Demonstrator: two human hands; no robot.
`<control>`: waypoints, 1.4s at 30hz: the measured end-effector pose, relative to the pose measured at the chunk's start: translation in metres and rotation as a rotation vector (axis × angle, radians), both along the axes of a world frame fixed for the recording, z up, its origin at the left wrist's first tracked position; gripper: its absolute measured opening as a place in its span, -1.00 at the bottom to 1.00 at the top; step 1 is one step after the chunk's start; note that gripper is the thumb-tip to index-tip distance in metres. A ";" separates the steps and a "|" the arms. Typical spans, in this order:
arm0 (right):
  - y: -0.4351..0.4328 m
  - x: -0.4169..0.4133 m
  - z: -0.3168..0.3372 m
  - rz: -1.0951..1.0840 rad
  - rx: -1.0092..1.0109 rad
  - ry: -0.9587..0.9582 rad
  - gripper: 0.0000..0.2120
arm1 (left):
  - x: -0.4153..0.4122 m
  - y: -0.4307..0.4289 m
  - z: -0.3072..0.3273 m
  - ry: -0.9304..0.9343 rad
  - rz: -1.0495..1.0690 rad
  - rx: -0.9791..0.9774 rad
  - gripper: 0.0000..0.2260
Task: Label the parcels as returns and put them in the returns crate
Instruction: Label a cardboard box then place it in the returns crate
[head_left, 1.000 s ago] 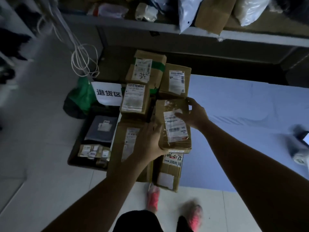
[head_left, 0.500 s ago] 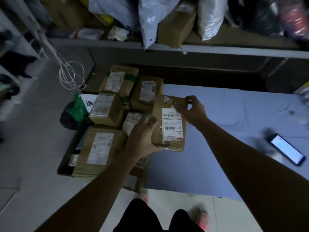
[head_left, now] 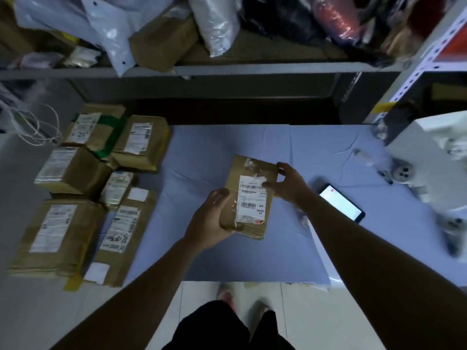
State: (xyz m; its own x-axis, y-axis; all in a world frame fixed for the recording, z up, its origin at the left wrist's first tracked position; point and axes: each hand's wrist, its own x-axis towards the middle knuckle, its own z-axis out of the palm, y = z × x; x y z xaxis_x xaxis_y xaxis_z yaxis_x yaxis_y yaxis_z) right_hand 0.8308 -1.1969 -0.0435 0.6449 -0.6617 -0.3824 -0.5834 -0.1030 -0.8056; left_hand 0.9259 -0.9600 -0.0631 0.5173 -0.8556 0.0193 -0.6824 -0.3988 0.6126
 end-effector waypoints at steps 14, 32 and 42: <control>-0.056 -0.020 -0.070 -0.092 -0.040 0.119 -0.36 | -0.009 -0.063 -0.061 0.335 0.006 0.166 0.04; -0.136 -0.118 -0.080 0.278 -0.485 0.483 -0.20 | -0.096 -0.125 -0.032 -0.033 0.567 0.528 0.20; -0.151 -0.139 -0.088 0.339 -0.527 0.577 -0.23 | -0.126 -0.129 -0.025 -0.169 0.691 0.504 0.25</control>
